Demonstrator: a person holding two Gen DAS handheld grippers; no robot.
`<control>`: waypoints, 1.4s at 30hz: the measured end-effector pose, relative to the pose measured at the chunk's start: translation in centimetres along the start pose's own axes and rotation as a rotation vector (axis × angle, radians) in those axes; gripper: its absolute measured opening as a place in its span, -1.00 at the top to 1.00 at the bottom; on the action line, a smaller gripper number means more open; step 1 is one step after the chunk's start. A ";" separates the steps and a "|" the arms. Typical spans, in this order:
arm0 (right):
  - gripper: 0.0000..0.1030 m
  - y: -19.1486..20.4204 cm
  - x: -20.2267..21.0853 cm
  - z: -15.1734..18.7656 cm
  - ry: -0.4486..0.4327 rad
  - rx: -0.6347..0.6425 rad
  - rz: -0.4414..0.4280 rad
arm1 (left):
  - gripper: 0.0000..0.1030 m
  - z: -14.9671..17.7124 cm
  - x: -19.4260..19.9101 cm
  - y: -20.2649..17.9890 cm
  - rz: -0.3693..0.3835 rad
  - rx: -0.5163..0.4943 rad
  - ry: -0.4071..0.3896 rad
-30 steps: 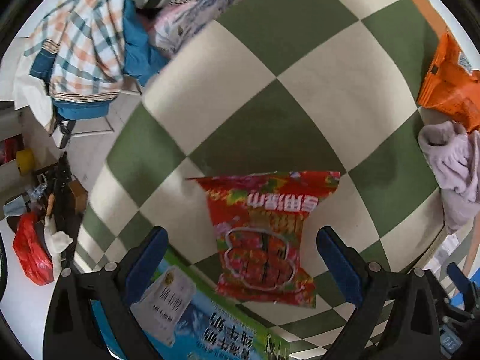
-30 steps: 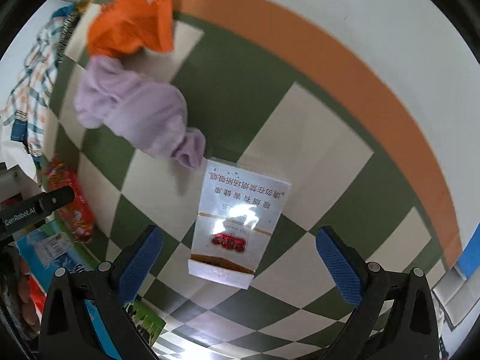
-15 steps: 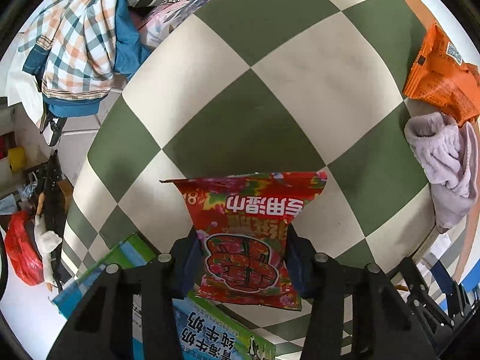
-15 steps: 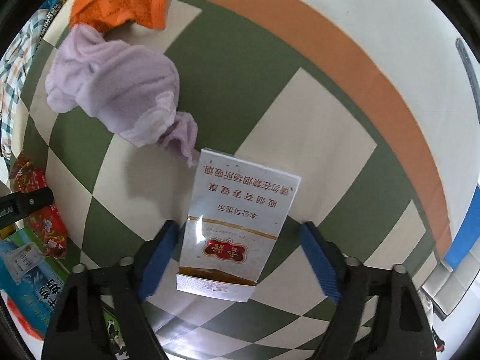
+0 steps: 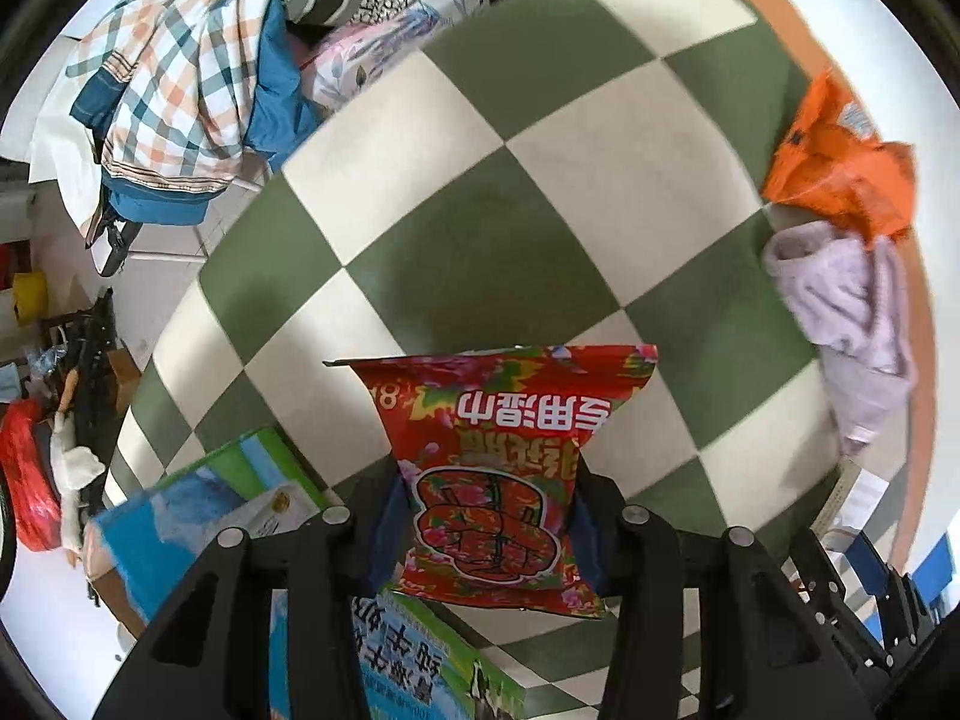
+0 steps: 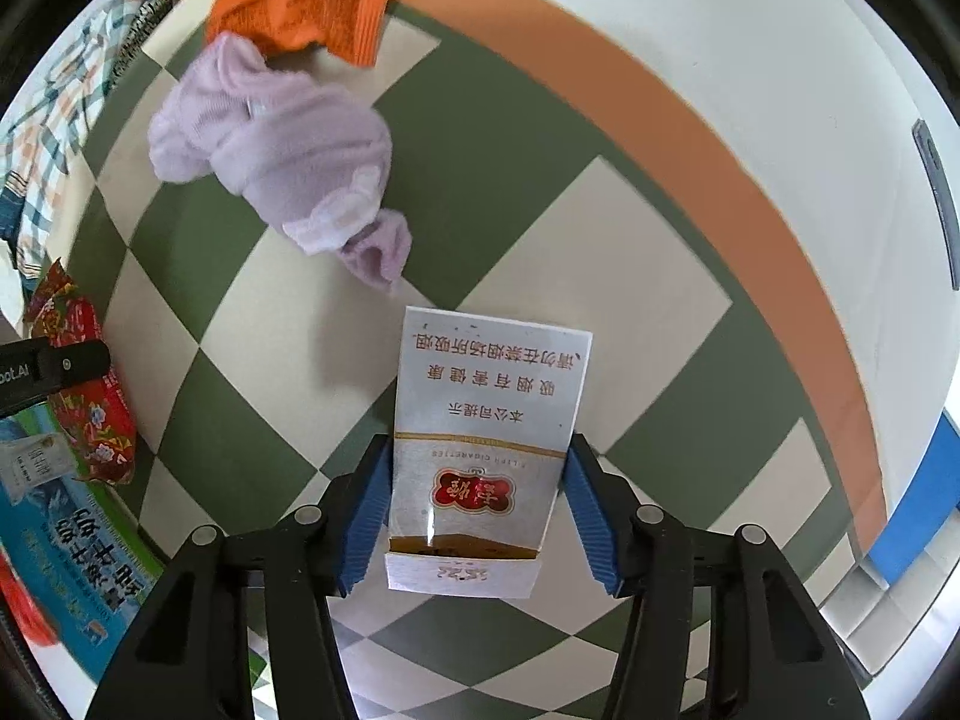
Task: Organize soft objects
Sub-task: 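Drop red bag into box with left tool while right tool places white box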
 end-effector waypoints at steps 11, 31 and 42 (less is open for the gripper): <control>-0.13 2.0 9.6 3.1 -0.143 0.147 -0.102 | 0.18 6.8 10.7 0.1 0.190 0.017 -0.258; -0.13 17.4 17.1 19.2 -0.139 0.717 -0.210 | 0.18 28.3 9.2 19.3 0.380 0.388 -0.410; -0.13 29.4 7.3 26.7 -0.006 0.897 -0.114 | 0.18 31.7 -5.2 26.6 0.590 0.633 -0.175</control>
Point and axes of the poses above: each gripper's, at about its wrist camera, not at the fingertips, and x roughly against the way its jaws point, y to its left, z to its underside, the point moved 9 cm from there along -x, roughly the way its jaws point, and after that the axes turned 13 degrees about y, right-handed, at the moved point
